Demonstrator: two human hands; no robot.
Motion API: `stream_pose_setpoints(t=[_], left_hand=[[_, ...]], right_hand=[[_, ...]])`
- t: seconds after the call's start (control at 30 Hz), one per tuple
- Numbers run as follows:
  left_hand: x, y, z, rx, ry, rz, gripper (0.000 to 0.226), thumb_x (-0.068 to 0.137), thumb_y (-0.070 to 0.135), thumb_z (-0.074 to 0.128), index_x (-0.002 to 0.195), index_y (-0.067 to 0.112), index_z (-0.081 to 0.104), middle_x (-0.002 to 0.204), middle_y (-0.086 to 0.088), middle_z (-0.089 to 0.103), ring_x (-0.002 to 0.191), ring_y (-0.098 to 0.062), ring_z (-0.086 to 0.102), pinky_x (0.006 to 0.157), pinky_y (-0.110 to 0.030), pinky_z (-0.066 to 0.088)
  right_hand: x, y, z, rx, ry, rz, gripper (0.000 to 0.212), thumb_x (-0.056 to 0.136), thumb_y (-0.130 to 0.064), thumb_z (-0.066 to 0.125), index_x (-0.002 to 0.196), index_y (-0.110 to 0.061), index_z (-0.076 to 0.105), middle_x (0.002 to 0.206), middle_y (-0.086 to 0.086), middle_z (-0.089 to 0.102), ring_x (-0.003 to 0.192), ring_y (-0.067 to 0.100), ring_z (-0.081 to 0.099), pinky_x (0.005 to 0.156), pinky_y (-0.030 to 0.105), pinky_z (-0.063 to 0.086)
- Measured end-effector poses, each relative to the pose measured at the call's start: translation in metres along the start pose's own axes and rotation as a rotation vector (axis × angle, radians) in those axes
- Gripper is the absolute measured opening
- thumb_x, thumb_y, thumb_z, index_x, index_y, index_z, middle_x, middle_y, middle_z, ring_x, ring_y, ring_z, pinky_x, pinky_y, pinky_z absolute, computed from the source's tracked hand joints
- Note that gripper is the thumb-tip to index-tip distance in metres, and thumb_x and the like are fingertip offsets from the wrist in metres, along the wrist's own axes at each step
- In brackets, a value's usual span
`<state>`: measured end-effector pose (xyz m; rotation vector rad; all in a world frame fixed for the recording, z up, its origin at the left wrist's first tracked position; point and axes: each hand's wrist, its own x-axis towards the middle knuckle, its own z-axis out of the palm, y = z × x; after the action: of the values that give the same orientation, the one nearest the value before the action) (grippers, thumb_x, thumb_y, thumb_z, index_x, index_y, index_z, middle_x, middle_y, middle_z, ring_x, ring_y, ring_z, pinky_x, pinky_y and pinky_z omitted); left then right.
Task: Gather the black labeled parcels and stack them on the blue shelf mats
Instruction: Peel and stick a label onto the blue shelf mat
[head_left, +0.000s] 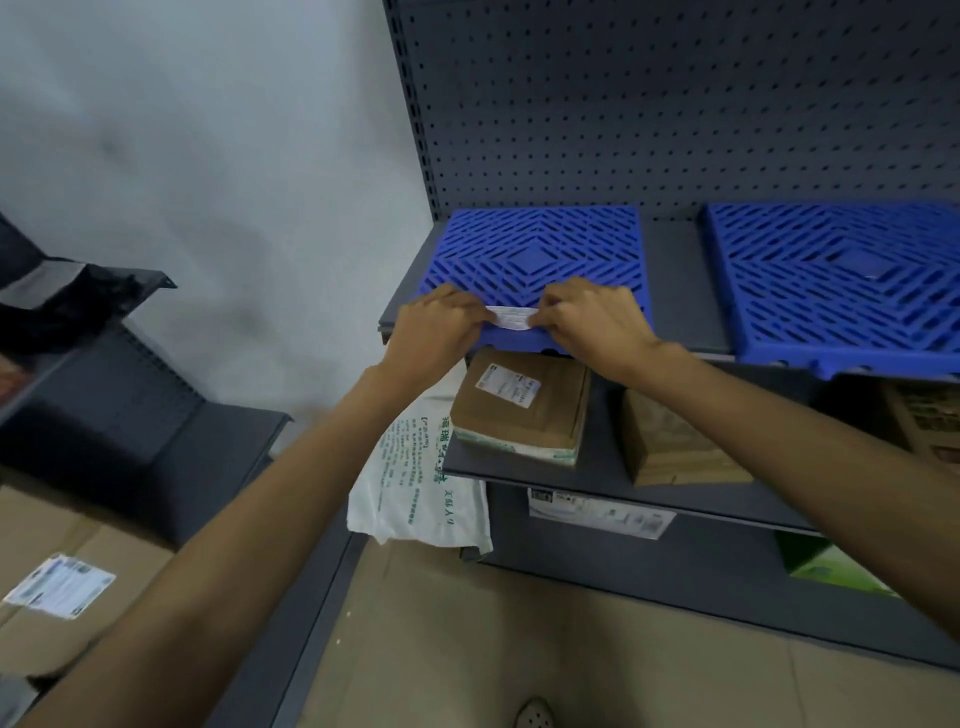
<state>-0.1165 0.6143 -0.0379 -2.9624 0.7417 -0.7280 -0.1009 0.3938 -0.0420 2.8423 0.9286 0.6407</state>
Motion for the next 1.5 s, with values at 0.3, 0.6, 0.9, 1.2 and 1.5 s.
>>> stream_pose_setpoints(t=[0.3,0.6,0.9,1.2,1.5], left_hand=[[0.003,-0.009,-0.001,-0.058,-0.048,0.105,0.028,0.098,0.031,0.055,0.106,0.013,0.074,0.107,-0.002,0.072,0.099,-0.024,0.064,0.077,-0.035,0.048],[0.062,0.032,-0.003,-0.073,-0.048,0.204,0.032,0.103,0.029,0.046,0.122,0.017,0.069,0.124,0.0,0.068,0.114,-0.021,0.06,0.09,-0.038,0.048],[0.139,0.145,0.016,-0.077,-0.079,0.283,0.039,0.102,0.04,0.047,0.134,0.021,0.06,0.135,-0.001,0.061,0.125,-0.022,0.056,0.094,-0.041,0.047],[0.233,0.3,0.035,-0.143,-0.055,0.328,0.04,0.098,0.04,0.056,0.133,0.022,0.061,0.133,0.0,0.063,0.123,-0.022,0.056,0.091,-0.04,0.05],[0.312,0.439,0.06,-0.203,-0.08,0.288,0.047,0.094,0.049,0.058,0.13,0.02,0.064,0.125,0.0,0.067,0.115,-0.024,0.059,0.086,-0.042,0.051]], right_hand=[[-0.006,-0.008,-0.009,-0.008,-0.043,0.008,0.024,0.1,-0.03,0.05,0.117,-0.028,0.068,0.112,-0.004,0.06,0.104,0.02,0.057,0.055,0.033,0.045],[-0.046,0.056,-0.031,-0.009,-0.088,0.179,0.031,0.101,-0.036,0.05,0.131,-0.028,0.055,0.124,-0.002,0.06,0.108,0.024,0.059,0.063,0.032,0.037],[-0.152,0.162,-0.051,0.012,-0.132,0.471,0.032,0.101,-0.033,0.051,0.128,-0.017,0.052,0.125,0.007,0.059,0.107,0.032,0.058,0.074,0.043,0.049],[-0.257,0.292,-0.071,-0.017,-0.161,0.613,0.036,0.1,-0.031,0.052,0.133,-0.017,0.053,0.127,0.01,0.059,0.108,0.036,0.058,0.07,0.041,0.045],[-0.33,0.415,-0.07,-0.014,-0.281,0.656,0.039,0.099,-0.032,0.051,0.136,-0.019,0.049,0.133,0.008,0.056,0.119,0.034,0.054,0.085,0.046,0.047]])
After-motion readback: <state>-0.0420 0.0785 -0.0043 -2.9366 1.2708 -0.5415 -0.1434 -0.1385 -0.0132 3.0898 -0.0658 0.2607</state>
